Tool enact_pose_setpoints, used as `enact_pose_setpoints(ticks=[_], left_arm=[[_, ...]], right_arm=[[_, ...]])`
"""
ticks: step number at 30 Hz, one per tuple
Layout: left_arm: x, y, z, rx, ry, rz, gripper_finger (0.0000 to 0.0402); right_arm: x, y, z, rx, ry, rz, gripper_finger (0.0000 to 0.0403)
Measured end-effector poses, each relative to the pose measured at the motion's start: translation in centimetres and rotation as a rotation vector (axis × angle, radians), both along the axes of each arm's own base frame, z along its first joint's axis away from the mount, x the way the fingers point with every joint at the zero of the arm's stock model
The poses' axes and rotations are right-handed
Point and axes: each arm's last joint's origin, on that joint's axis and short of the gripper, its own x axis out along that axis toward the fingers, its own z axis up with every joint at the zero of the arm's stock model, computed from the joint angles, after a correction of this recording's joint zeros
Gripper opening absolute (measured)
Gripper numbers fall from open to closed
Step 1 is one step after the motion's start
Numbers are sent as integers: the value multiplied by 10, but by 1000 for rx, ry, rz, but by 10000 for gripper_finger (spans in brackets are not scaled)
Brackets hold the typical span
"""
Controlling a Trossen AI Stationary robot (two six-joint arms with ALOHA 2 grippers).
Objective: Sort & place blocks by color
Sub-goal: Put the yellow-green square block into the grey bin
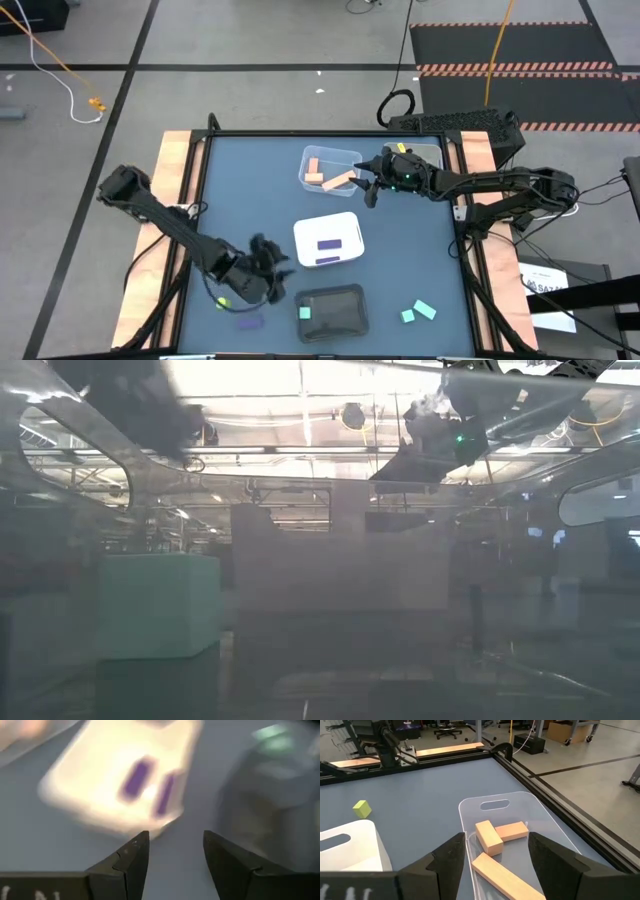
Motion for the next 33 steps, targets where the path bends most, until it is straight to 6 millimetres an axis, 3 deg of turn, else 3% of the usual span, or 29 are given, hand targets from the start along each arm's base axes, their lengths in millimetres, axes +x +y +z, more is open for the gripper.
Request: enact_pose_setpoints(ticks=[6,13,23,33], left_arm=[[-26,19,-16,-43,163,347,193],[-38,32,-47,-63,211,513,239],[-45,44,-65,-92,250,629,285],[-52,46,-77,-167,322,661,289]], right_arm=[[0,0,0,0,0,0,210],[0,0,1,-3,-11,0,210],[0,0,1,-4,-15,0,210],[0,0,1,-4,-14,0,210]])
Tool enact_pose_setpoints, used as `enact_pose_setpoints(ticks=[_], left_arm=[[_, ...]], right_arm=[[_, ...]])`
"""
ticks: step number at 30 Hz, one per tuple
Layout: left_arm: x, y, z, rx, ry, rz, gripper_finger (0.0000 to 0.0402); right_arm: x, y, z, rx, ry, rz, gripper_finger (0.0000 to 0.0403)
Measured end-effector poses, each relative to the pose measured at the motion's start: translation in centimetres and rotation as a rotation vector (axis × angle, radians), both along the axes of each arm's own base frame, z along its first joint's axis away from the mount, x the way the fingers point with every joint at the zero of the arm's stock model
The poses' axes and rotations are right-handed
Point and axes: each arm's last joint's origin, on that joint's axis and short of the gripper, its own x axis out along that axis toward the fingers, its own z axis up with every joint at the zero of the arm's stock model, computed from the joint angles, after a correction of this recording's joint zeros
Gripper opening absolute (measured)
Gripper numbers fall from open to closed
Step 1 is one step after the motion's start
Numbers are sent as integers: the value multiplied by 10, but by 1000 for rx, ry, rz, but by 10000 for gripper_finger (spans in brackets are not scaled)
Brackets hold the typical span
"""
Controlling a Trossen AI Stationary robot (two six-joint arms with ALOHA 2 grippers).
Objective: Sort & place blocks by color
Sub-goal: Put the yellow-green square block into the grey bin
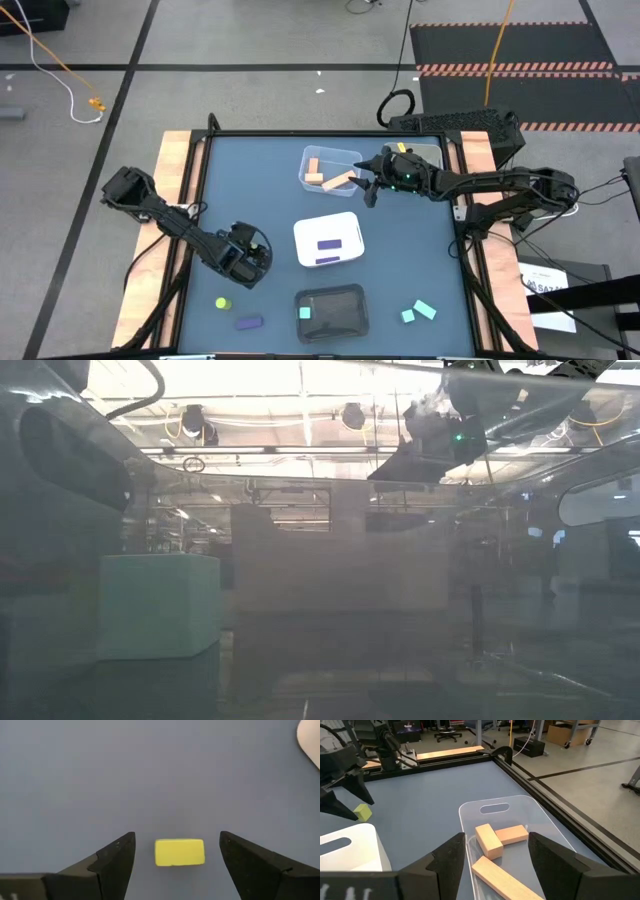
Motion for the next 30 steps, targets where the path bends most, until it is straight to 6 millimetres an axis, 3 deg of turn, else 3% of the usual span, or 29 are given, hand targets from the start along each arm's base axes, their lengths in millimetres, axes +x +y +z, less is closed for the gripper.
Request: enact_pose_setpoints(ticks=[5,13,22,30], left_arm=[[1,-2,-5,-47,-20,-20,263],[-1,0,-10,-35,-24,-35,132],[2,0,-6,21,-78,-24,133],[28,-11,27,141,-215,-117,133]], right_arm=[[0,0,0,0,0,0,210],[0,0,0,0,0,0,210],[0,0,0,0,0,0,210],[0,0,0,0,0,0,210]])
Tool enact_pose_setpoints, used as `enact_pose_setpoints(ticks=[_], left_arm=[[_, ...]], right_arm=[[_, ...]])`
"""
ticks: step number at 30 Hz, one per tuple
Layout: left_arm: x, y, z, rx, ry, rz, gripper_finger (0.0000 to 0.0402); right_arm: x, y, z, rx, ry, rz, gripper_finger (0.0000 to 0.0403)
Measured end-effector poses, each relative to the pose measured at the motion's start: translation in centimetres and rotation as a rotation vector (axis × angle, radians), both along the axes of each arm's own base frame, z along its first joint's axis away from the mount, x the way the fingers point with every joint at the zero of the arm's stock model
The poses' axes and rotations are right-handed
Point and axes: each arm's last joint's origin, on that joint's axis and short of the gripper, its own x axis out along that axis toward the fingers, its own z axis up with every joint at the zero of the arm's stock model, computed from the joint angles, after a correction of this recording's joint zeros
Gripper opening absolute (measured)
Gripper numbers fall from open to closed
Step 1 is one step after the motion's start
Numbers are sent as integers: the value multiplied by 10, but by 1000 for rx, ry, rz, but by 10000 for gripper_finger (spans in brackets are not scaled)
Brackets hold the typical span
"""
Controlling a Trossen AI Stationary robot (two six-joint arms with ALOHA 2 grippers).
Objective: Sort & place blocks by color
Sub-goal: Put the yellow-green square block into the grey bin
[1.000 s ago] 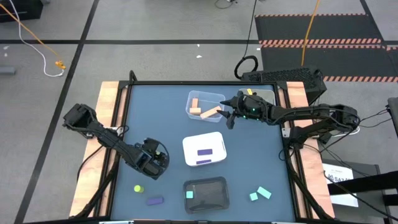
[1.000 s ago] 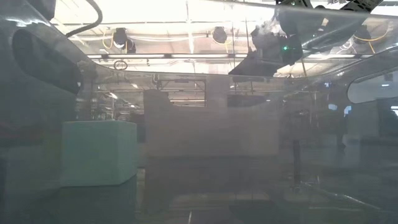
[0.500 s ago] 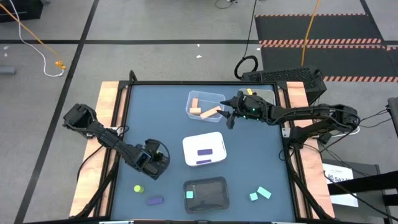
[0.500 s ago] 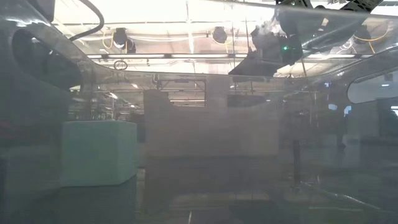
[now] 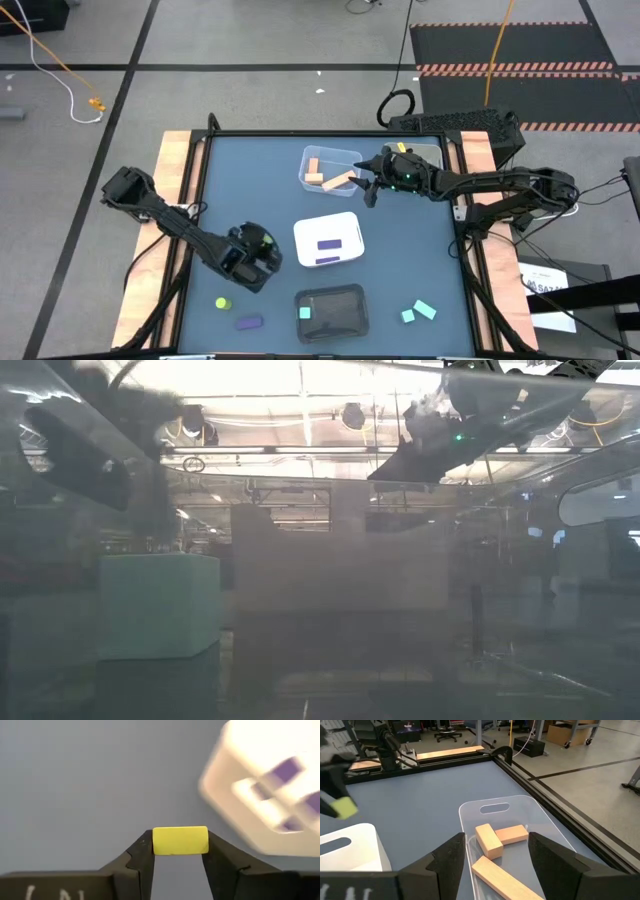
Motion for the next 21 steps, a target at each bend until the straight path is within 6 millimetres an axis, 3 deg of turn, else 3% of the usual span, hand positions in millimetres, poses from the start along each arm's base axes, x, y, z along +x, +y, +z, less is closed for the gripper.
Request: enact_pose_setpoints(ticks=[10,17,21], left_arm=[[50,-28,67,212,-247,-354,133],[67,-38,97,425,-386,-557,133],[71,-38,105,535,-393,-615,133]], right_arm=[[1,0,2,13,-26,-4,210],[4,5,8,313,-181,26,210],[4,7,8,585,-245,32,210]])
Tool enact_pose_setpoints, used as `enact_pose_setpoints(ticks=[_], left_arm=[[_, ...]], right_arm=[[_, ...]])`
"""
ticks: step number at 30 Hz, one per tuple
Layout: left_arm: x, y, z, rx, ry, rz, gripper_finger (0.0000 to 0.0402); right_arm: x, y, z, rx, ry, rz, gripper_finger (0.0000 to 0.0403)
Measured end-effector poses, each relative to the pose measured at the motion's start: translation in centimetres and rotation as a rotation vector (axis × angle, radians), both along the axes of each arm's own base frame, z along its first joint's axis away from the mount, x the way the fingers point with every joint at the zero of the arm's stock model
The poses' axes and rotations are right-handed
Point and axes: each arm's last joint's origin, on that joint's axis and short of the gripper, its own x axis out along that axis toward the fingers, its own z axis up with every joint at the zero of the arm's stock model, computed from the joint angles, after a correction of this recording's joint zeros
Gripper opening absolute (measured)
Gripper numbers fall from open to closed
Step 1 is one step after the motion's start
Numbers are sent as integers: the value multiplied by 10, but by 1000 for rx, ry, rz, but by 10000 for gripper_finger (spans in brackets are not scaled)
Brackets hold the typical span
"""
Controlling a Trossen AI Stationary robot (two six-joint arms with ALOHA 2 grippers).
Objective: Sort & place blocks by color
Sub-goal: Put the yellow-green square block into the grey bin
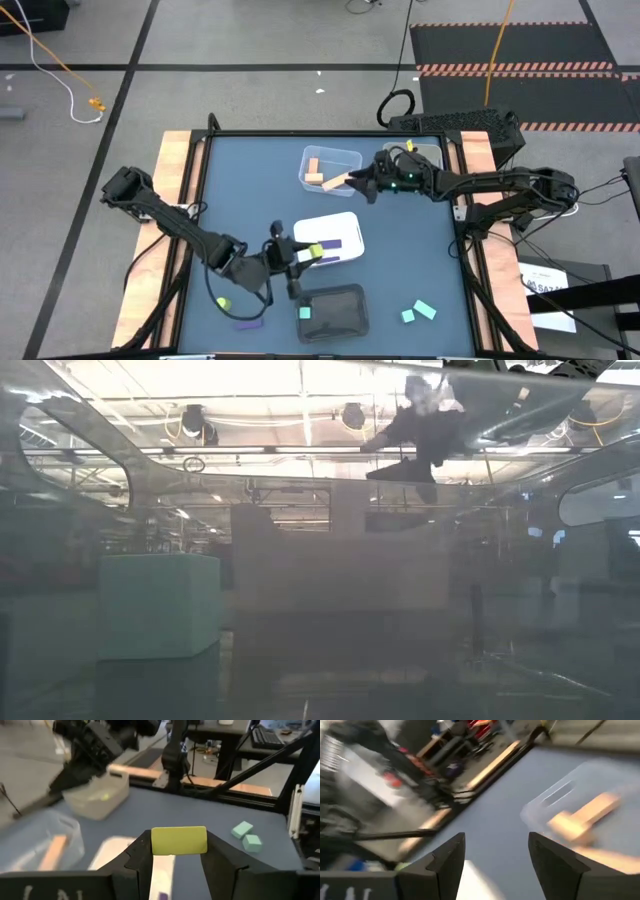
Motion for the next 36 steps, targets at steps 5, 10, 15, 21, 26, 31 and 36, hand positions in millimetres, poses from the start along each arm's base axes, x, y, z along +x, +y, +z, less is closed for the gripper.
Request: enact_pose_setpoints(ticks=[5,10,15,21,26,31,36], left_arm=[[6,11,1,169,49,-11,133],[16,34,1,245,84,40,133],[26,60,0,257,105,83,133],[35,92,1,276,125,116,133],[41,114,4,287,116,72,133],[46,130,9,305,69,42,133],[48,138,10,326,68,8,133]], right_arm=[[1,4,4,230,-66,108,210],[2,5,11,357,-138,116,210],[2,5,13,488,-173,95,210],[2,4,15,563,-199,64,210],[2,4,15,588,-203,52,210],[2,4,16,524,-207,65,210],[4,9,20,435,-234,135,210]])
